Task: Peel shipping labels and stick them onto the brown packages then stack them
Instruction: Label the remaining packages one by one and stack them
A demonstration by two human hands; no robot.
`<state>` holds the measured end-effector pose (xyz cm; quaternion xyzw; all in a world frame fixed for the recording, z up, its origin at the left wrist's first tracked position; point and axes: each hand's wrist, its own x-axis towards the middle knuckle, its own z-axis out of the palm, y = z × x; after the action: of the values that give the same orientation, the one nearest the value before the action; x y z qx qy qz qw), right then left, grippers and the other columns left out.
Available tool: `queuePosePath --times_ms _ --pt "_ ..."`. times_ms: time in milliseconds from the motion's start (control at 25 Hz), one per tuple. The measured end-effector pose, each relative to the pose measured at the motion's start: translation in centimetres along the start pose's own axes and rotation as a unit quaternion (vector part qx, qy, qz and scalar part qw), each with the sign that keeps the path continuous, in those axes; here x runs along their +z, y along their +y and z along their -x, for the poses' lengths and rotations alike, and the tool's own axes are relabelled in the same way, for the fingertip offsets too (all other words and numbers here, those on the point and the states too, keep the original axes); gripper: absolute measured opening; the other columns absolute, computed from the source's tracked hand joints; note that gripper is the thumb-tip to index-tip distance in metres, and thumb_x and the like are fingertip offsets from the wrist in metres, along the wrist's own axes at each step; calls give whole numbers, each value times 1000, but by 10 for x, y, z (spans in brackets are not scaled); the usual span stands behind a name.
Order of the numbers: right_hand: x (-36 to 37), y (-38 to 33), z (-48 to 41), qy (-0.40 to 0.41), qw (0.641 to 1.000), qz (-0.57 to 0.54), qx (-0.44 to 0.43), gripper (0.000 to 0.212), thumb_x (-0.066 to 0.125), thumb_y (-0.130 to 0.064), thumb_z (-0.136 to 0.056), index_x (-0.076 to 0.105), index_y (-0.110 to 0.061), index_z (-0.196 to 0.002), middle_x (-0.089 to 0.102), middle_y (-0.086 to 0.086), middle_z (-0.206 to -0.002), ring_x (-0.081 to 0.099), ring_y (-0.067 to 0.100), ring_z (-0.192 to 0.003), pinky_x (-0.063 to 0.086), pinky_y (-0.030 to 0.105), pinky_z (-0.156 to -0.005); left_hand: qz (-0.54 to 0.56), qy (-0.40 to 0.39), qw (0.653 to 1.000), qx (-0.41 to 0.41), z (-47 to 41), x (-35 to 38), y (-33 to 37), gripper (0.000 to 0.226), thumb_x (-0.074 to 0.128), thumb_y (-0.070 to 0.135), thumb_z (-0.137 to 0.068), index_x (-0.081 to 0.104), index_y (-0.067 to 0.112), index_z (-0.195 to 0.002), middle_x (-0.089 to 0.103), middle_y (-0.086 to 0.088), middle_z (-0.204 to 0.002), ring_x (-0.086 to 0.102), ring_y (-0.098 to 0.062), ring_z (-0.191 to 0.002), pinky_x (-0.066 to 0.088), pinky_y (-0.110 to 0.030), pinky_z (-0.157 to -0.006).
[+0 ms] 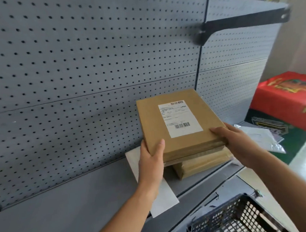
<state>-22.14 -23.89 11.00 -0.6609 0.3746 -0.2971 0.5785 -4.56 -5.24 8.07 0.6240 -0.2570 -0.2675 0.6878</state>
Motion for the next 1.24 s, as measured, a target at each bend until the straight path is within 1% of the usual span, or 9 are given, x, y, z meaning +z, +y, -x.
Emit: queuePosePath --times_ms 80,240,440,600,720,840,960,1080,1240 --pt "-27 3 -17 17 1000 -2 8 34 69 -38 -88 69 -26 -120 78 -3 -106 68 22 -108 47 37 -98 -8 -17 1000 -9 -8 29 -7 56 58 46 -98 42 30 -149 64 16 -127 58 9 -107 43 -10 -78" --pt "-60 19 -54 26 999 -1 27 40 73 -43 -80 72 -27 -116 77 2 -110 67 25 -108 43 44 -108 -25 -27 999 -28 -19 69 -20 56 52 46 -101 36 25 -151 60 9 -133 59 -1 -111 43 -12 -80" --pt "-74 46 -87 14 998 -24 61 26 68 -25 -92 70 -19 -117 74 9 -114 68 20 -97 51 31 -88 -55 -9 997 -56 -34 91 -45 57 46 48 -102 36 21 -151 59 3 -137 59 -12 -117 46 -23 -95" --pt "-71 68 -96 2 994 -39 100 25 66 -24 -94 69 -15 -117 71 11 -109 65 17 -86 50 27 -77 -80 5 995 -64 -42 97 -60 54 48 48 -102 41 19 -146 62 2 -131 62 -7 -108 47 -12 -79" --pt "-72 71 -96 -5 995 -13 102 33 68 -32 -92 68 -18 -122 71 10 -115 65 20 -97 50 31 -85 -87 -1 994 -70 -46 93 -62 57 51 52 -99 41 23 -146 62 3 -133 62 -9 -113 48 -17 -87" --pt "-70 54 -94 27 994 87 67 44 69 -39 -90 62 -24 -130 67 2 -122 61 21 -109 45 39 -99 -110 -11 991 -75 -48 79 -51 63 51 54 -99 35 24 -152 53 5 -147 55 -14 -128 42 -24 -100" --pt "-48 23 -89 72 981 178 -5 48 62 -38 -96 53 -25 -141 56 -3 -133 54 20 -111 42 37 -91 -201 35 978 -34 -56 51 -32 76 46 58 -99 20 23 -160 33 3 -163 34 -18 -149 30 -34 -116" --pt "-12 0 -85 85 943 307 -95 47 59 -40 -96 54 -25 -140 52 3 -143 53 25 -121 41 38 -93 -275 95 956 31 -63 6 -9 72 45 57 -100 24 23 -159 32 0 -165 33 -20 -149 30 -39 -116" --pt "62 -27 -71 34 919 356 -168 47 59 -39 -97 54 -22 -140 49 5 -147 47 26 -134 38 39 -105 -329 163 928 59 -56 -76 25 71 40 59 -100 22 26 -160 30 1 -165 32 -22 -150 32 -48 -117"
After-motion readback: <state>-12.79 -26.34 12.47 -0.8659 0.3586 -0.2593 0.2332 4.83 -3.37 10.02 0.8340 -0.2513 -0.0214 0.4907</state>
